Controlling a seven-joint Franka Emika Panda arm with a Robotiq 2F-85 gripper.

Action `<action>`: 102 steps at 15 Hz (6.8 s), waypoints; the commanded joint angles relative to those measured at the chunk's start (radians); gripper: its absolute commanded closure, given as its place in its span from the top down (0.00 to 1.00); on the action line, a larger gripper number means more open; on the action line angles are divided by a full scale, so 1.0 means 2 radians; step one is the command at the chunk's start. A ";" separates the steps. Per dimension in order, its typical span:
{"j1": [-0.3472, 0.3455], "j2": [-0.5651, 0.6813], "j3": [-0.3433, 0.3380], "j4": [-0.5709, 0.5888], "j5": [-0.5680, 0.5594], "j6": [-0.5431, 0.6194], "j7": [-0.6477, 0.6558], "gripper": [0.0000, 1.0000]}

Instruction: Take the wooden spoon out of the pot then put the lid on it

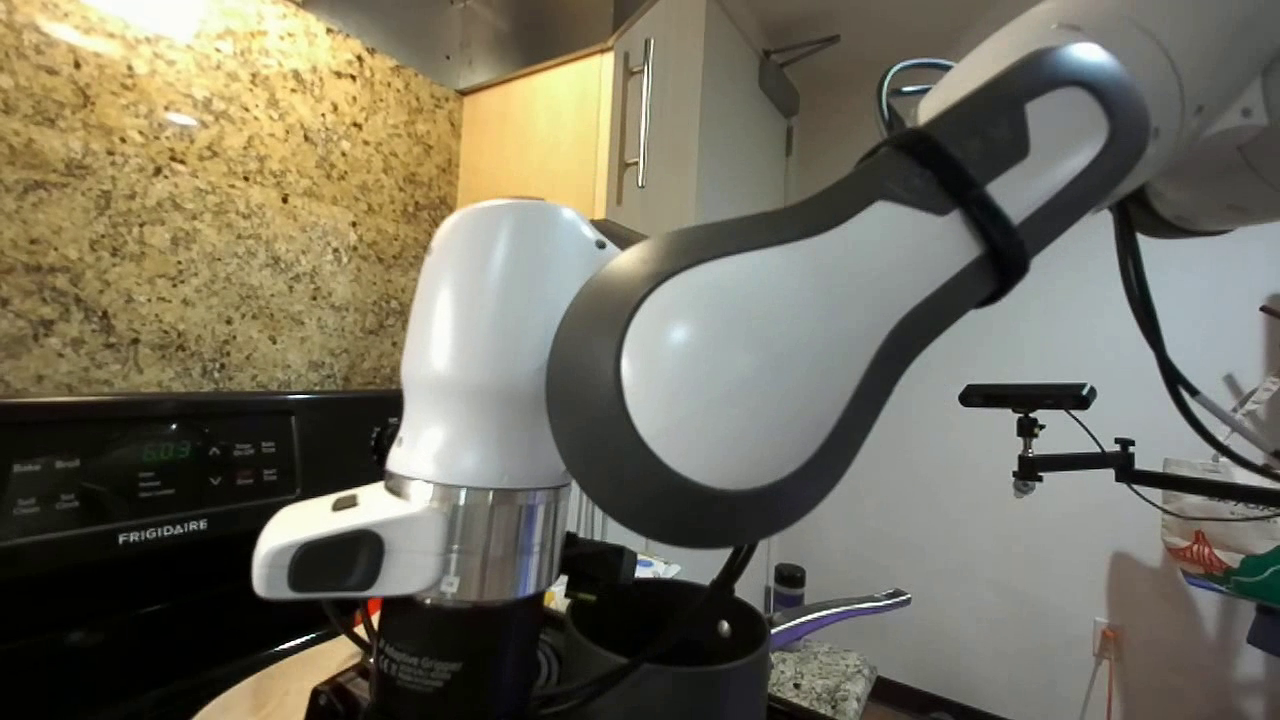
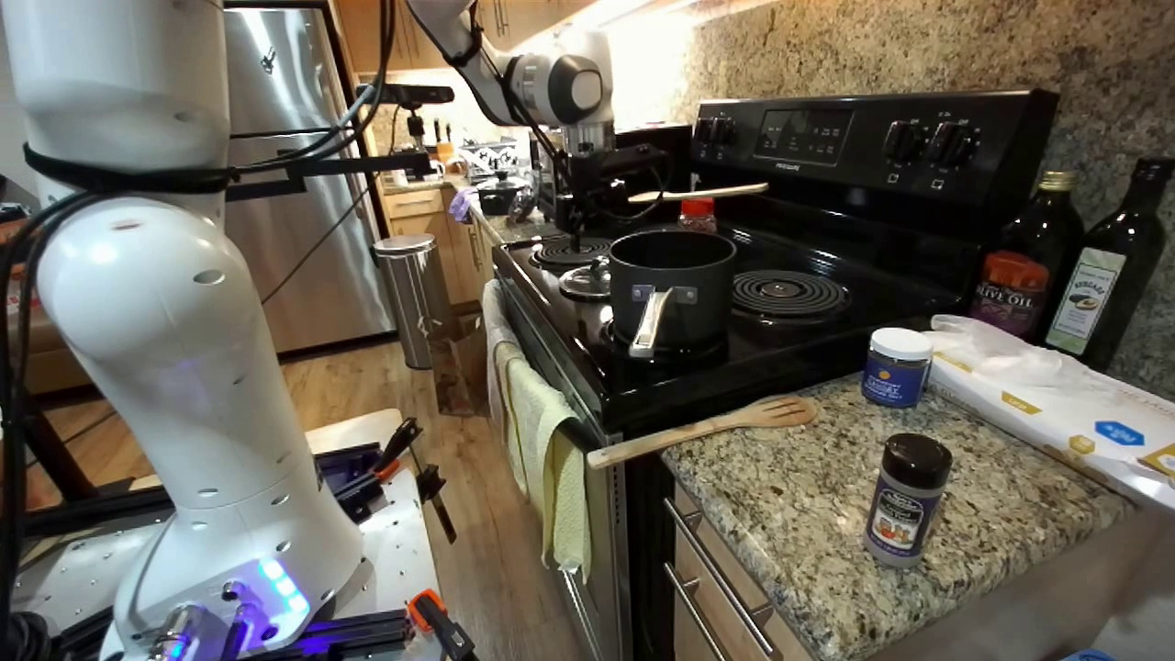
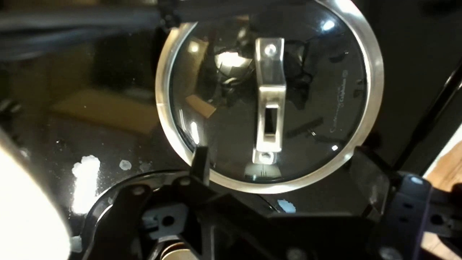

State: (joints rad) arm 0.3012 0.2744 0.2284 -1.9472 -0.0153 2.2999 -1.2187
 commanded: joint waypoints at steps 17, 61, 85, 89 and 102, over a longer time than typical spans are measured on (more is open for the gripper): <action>-0.023 0.022 0.022 0.005 -0.004 0.000 0.010 0.27; -0.002 -0.195 0.021 -0.141 0.042 -0.088 0.166 0.12; -0.062 -0.253 -0.102 -0.128 0.042 -0.061 0.239 0.12; -0.072 -0.234 -0.095 -0.126 0.008 -0.046 0.279 0.12; -0.074 -0.236 -0.100 -0.132 -0.001 -0.034 0.312 0.12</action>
State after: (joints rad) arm 0.1708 -0.1590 0.0191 -2.2043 -0.0344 2.2135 -0.6017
